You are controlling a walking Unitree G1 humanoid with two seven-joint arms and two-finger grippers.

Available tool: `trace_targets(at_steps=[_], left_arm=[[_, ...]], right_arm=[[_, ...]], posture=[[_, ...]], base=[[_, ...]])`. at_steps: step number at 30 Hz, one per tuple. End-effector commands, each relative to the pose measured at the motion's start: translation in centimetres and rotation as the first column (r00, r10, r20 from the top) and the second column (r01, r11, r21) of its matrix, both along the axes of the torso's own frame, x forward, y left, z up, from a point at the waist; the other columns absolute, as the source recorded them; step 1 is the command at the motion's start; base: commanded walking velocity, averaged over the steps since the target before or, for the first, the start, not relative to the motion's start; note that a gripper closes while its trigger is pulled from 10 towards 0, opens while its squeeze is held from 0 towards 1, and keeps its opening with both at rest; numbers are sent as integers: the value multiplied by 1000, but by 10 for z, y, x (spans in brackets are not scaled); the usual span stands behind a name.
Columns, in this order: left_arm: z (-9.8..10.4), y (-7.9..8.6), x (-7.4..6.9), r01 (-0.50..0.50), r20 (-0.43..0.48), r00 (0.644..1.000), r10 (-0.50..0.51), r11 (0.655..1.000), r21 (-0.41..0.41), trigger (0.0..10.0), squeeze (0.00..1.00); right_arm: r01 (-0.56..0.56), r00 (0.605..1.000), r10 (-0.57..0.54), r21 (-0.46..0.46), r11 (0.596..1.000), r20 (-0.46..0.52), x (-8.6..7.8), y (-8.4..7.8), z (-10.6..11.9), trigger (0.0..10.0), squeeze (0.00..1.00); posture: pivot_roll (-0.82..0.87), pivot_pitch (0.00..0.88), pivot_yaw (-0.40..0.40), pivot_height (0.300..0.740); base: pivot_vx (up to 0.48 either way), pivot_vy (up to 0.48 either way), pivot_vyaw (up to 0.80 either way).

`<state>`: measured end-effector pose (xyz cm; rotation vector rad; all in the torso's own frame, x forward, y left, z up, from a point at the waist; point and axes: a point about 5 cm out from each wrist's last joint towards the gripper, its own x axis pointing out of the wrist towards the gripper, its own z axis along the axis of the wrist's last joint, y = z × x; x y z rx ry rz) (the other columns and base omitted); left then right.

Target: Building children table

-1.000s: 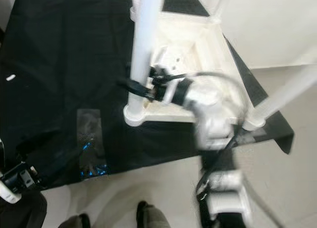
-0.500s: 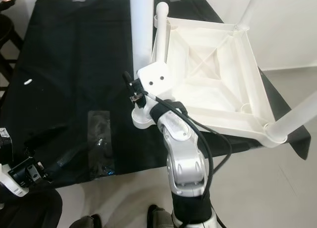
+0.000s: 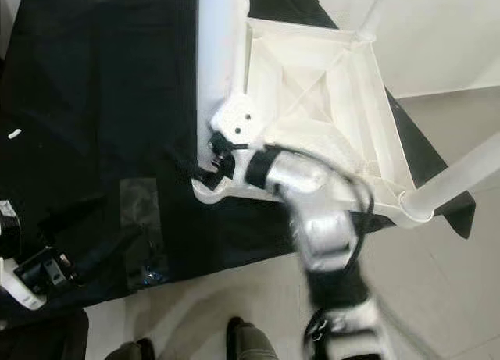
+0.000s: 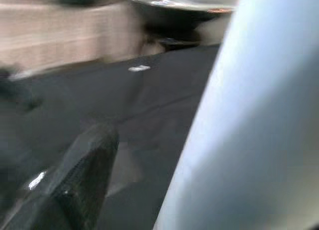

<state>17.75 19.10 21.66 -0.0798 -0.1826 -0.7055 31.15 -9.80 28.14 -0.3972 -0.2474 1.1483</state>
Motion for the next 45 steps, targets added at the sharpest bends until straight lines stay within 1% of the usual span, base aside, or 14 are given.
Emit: trace_targets(at_steps=[1, 5, 12, 14, 15, 16, 28, 32, 35, 36, 38, 39, 40, 45], left_arm=[[-1, -2, -3, 3, -3, 1000, -3, 1000, 4, 10000, 0], [0, -3, -7, 0, -4, 1000, 0, 1000, 5, 10000, 0], [1, -3, -12, -1, -10, 1000, 1, 1000, 7, 10000, 0], [1, -3, -14, -1, -14, 1000, 1, 1000, 8, 10000, 0], [1, -3, -14, -1, -14, 1000, 1, 1000, 8, 10000, 0], [1, -3, -14, -1, -17, 1000, 1, 1000, 9, 10000, 0], [-1, -4, -14, -1, -24, 1000, 1, 1000, 8, 10000, 0], [-1, -4, -12, -3, -19, 1000, 3, 1000, 5, 10000, 0], [-1, -3, -12, -3, -18, 1000, 3, 1000, 5, 10000, 0], [-1, -2, -11, -5, -17, 1000, 5, 1000, 6, 10000, 0], [-1, 0, -7, -5, -15, 1000, 5, 1000, 10, 10000, 0], [-1, 0, -7, -5, -15, 1000, 5, 1000, 10, 10000, 0], [-2, 1, -5, -3, -15, 1000, 3, 1000, 12, 10000, 0], [-4, 1, 0, 3, -14, 1000, -3, 1000, 16, 10000, 0]], right_arm=[[-107, 994, 107, -5, 994, -21, 6, -4, 2, 10000, 0], [-123, 992, 123, -20, 992, -7, 33, -11, 23, 10000, 0], [-197, 980, 197, -14, 980, -8, 45, -12, 37, 10000, 0], [-267, 964, 267, -25, 963, -15, 47, -11, 40, 6039, 0], [-267, 964, 267, -25, 963, -15, 47, -11, 40, 6039, 0], [-298, 954, 298, -26, 954, -20, 47, -11, 40, 0, 0], [-369, 929, 368, -1, 930, -40, 47, -21, 36, 0, 0], [-106, 993, 110, 66, 992, -53, 34, -23, 0, 0, 0], [-10, 997, 17, 90, 996, -80, 29, -20, -10, 0, 0], [307, 950, -301, 83, 948, -83, 30, -13, -26, 0, 0], [638, 767, -623, 84, 765, -149, -2, 6, -53, 0, 0], [638, 767, -623, 84, 765, -149, -2, 6, -53, 0, 0], [696, 715, -676, 87, 713, -178, -12, 12, -58, 0, 0], [660, 746, -631, 108, 743, -214, -11, 30, -58, 0, 0]], posture=[[58, 282, -136, 740], [72, 292, -139, 740], [96, 306, -137, 740], [101, 306, -137, 740], [101, 306, -137, 740], [105, 307, -135, 740], [88, 287, -136, 740], [72, 282, -146, 740], [72, 282, -146, 740], [67, 283, -139, 740], [49, 284, -122, 740], [49, 284, -122, 740], [34, 265, -109, 740], [49, 250, -115, 740]], base=[[0, 0, 0], [0, 0, 0], [0, 0, 0], [0, 0, 0], [0, 0, 0], [0, 0, 0], [0, 0, 0], [0, 0, 0], [0, 0, 0], [0, 0, 0], [0, 0, 0], [0, 0, 0], [0, 0, 0], [0, 0, 0]])
